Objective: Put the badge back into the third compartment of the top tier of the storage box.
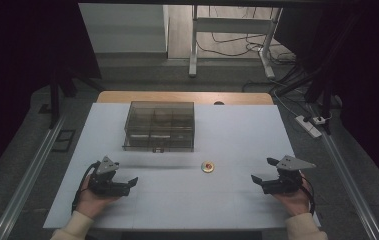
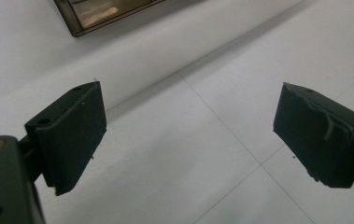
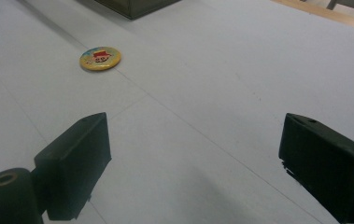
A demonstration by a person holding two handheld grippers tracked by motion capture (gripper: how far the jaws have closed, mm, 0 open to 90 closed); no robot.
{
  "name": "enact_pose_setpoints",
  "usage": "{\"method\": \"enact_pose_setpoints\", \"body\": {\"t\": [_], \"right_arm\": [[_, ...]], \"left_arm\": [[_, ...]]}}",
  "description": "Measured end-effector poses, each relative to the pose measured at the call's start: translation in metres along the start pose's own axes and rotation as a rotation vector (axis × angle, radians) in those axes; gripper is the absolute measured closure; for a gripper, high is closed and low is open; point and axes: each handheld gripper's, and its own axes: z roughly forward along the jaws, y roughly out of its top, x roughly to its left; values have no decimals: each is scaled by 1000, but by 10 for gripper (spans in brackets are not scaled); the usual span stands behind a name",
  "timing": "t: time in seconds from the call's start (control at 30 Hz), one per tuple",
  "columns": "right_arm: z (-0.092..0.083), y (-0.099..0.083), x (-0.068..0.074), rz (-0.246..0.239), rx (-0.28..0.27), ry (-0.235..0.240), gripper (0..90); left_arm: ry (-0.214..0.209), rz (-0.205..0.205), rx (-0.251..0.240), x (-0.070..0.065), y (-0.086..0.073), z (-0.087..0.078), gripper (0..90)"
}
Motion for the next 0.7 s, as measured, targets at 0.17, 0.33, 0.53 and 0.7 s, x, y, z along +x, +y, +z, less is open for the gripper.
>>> {"method": "enact_pose_setpoints", "body": {"t": [0.17, 0.33, 0.53, 0.7], "right_arm": [[0, 0, 2, -7, 1, 0, 87], [1, -1, 2, -8, 9, 1, 87], [1, -2, 1, 2, 13, 5, 88], [0, -2, 3, 12, 7, 8, 89]], "left_arm": [[-5, 5, 2, -1, 0, 0, 96], [-8, 3, 7, 0, 0, 1, 97], [-11, 5, 11, 1, 0, 2, 99], [-12, 7, 19, 2, 3, 6, 101]]}}
